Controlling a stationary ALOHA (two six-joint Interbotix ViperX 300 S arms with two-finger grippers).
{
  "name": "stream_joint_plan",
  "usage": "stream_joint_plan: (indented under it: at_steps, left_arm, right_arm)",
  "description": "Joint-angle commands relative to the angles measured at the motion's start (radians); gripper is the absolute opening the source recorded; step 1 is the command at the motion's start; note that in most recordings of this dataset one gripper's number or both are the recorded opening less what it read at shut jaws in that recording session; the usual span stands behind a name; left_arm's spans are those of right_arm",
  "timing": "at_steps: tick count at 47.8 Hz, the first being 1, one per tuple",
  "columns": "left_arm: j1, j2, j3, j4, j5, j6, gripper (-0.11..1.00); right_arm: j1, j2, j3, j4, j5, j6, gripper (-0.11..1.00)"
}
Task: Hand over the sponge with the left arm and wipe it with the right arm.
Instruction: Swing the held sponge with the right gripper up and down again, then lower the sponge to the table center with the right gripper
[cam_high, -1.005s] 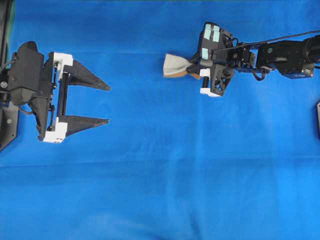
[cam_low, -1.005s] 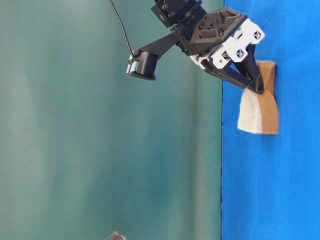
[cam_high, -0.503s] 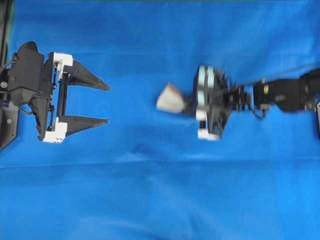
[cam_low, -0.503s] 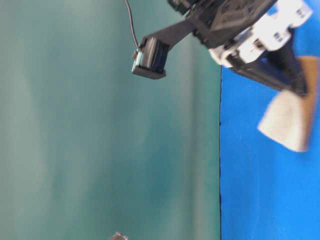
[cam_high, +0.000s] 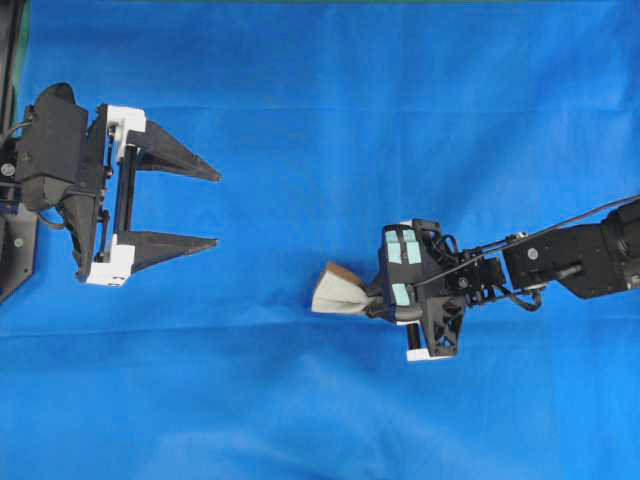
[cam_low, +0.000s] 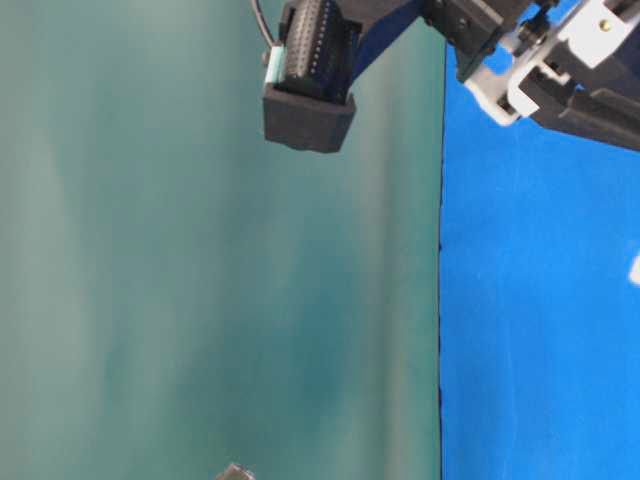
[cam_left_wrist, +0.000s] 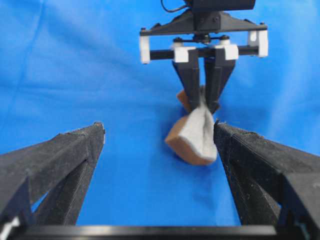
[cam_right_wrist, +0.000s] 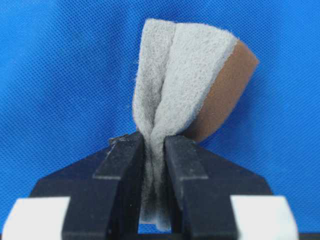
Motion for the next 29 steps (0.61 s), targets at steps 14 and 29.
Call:
stream_joint_plan:
  at_steps: [14,29]
  left_arm:
    - [-0.003,-0.003,-0.008,0.002,-0.011,-0.002,0.9]
    - [-0.003,-0.002,-0.006,0.0,-0.011,-0.002,0.9]
  right_arm:
    - [-0.244,-0.017,-0.008,-0.095,0.017,-0.026,0.19]
    - [-0.336,-0.018,-0.012,-0.152,0.012,-0.034,0.19]
